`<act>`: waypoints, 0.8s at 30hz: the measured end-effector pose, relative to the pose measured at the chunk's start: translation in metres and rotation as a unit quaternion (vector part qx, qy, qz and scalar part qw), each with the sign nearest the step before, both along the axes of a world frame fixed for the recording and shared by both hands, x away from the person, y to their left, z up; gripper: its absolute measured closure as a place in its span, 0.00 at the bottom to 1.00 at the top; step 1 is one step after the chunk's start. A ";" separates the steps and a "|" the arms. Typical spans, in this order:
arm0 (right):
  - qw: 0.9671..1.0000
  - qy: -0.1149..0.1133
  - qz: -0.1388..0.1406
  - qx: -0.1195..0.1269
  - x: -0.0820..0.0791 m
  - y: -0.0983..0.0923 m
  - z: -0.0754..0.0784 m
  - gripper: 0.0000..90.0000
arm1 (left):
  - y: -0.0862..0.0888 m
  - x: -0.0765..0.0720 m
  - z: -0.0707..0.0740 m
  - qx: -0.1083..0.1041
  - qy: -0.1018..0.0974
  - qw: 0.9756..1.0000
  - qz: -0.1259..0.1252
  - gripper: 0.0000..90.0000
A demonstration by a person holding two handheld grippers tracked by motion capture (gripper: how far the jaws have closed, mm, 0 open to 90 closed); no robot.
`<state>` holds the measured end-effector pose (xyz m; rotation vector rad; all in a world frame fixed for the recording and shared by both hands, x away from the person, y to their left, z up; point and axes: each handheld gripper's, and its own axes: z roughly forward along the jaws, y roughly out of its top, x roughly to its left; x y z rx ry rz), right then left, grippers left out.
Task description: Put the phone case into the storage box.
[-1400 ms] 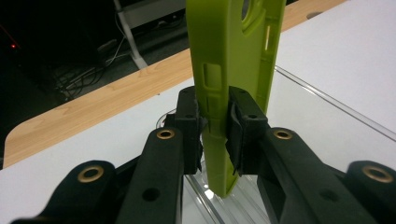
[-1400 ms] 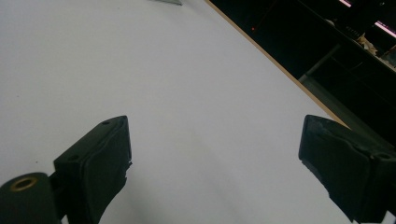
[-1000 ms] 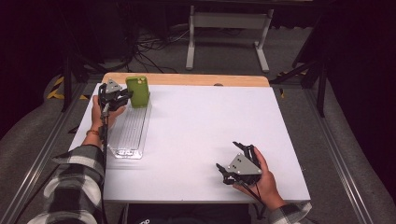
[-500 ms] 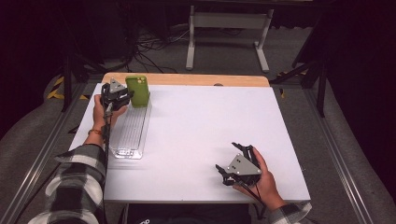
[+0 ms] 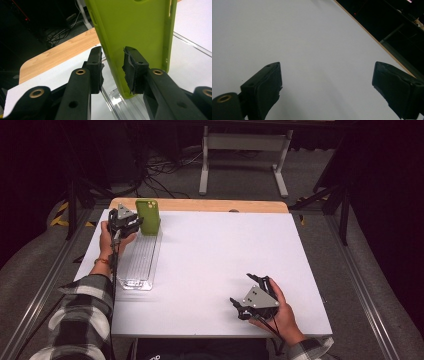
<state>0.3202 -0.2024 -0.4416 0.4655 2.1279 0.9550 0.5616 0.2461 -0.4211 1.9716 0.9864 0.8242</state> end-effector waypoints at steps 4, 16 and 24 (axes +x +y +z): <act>1.000 0.001 0.000 0.002 0.000 0.000 0.000 0.11 | 0.000 -0.001 0.001 0.001 -0.003 1.000 0.004 0.76; 1.000 -0.003 0.000 0.002 0.000 0.000 0.001 0.11 | 0.004 -0.004 0.004 -0.010 -0.007 1.000 0.008 0.74; 1.000 -0.003 -0.001 0.004 -0.001 0.000 0.001 0.11 | 0.005 -0.004 0.005 -0.018 -0.012 1.000 0.012 0.73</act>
